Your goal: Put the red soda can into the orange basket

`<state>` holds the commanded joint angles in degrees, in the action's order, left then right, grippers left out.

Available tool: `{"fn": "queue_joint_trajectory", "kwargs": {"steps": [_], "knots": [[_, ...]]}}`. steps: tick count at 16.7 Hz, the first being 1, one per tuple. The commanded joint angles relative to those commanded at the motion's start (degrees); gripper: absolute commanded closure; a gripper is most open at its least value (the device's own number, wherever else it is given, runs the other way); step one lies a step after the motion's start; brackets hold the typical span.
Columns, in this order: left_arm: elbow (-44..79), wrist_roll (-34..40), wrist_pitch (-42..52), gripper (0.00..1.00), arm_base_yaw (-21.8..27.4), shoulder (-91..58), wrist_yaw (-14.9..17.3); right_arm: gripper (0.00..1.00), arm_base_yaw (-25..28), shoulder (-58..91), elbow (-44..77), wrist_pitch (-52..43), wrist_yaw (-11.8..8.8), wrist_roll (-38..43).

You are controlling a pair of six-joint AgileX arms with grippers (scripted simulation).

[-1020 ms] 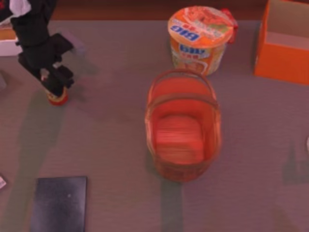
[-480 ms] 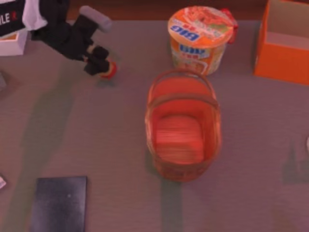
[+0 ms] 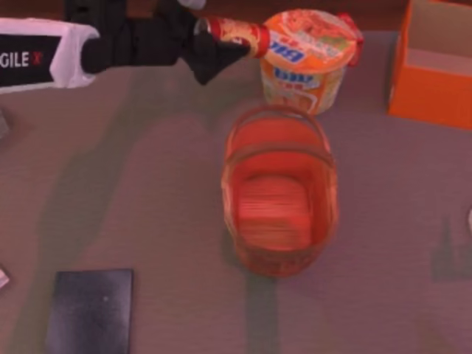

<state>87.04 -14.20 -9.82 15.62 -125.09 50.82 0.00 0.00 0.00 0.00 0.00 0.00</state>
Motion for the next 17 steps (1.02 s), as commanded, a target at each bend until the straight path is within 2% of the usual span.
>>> {"fn": "queue_joint_trajectory", "kwargs": {"steps": [4,6,8,10,17], "knots": [[-8.7,6.9,-19.5,1.00,2.1,5.1,12.6,0.00,0.0,0.0,0.0,0.0,0.0,0.0],[-11.8,9.4,-25.8,1.00,2.8,7.3,17.1,0.00,0.0,0.0,0.0,0.0,0.0,0.0],[-14.0,11.0,-29.6,1.00,3.3,8.8,20.2,0.00,0.0,0.0,0.0,0.0,0.0,0.0],[-14.8,11.6,-31.1,1.00,3.5,9.5,21.4,0.00,0.0,0.0,0.0,0.0,0.0,0.0],[-15.2,11.5,-33.3,1.00,3.1,7.2,21.5,0.00,0.0,0.0,0.0,0.0,0.0,0.0]]}}
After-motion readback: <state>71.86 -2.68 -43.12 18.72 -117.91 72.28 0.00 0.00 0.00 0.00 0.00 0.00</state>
